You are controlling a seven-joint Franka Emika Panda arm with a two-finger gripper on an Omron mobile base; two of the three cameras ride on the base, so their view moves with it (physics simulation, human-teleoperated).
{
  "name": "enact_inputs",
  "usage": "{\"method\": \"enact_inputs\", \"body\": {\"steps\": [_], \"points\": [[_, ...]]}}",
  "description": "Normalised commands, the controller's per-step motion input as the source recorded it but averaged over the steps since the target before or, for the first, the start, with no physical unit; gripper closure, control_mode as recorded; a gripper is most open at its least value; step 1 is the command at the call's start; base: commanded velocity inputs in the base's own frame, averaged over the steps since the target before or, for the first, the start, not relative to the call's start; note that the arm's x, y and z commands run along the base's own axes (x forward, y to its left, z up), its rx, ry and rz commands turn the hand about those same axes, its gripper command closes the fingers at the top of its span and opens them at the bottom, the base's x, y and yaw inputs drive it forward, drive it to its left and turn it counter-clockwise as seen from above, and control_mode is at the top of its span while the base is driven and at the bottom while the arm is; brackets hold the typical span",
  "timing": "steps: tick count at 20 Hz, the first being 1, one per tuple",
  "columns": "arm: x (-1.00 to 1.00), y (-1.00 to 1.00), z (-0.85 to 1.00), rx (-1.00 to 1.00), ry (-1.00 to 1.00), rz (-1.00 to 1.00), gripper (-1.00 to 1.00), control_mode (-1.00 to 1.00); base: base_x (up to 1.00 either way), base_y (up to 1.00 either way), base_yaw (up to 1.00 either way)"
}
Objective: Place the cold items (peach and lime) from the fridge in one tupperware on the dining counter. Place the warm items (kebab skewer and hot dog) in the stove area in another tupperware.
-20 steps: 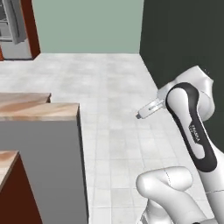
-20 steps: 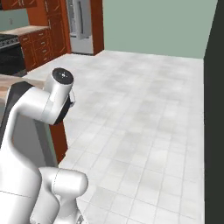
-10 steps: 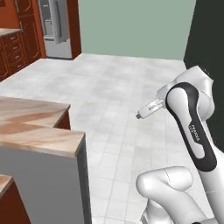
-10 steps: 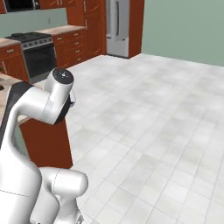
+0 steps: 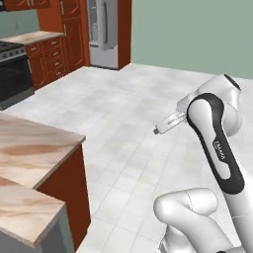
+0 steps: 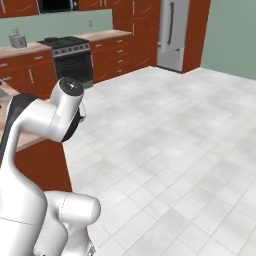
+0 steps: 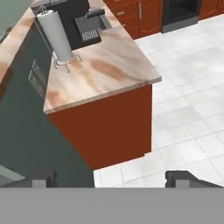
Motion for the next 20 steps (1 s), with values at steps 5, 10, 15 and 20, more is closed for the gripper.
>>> {"method": "enact_inputs", "body": {"steps": [5, 10, 15, 20], "points": [[0.00, 0.00, 0.00, 0.00, 0.00, 0.00, -1.00, 1.00, 1.00, -0.61, 0.39], [0.00, 0.00, 0.00, 0.00, 0.00, 0.00, -1.00, 1.00, 1.00, -0.62, 0.39], [0.00, 0.00, 0.00, 0.00, 0.00, 0.00, -1.00, 1.00, 1.00, -0.62, 0.39], [0.00, 0.00, 0.00, 0.00, 0.00, 0.00, -1.00, 1.00, 1.00, -0.56, 0.39]]}}
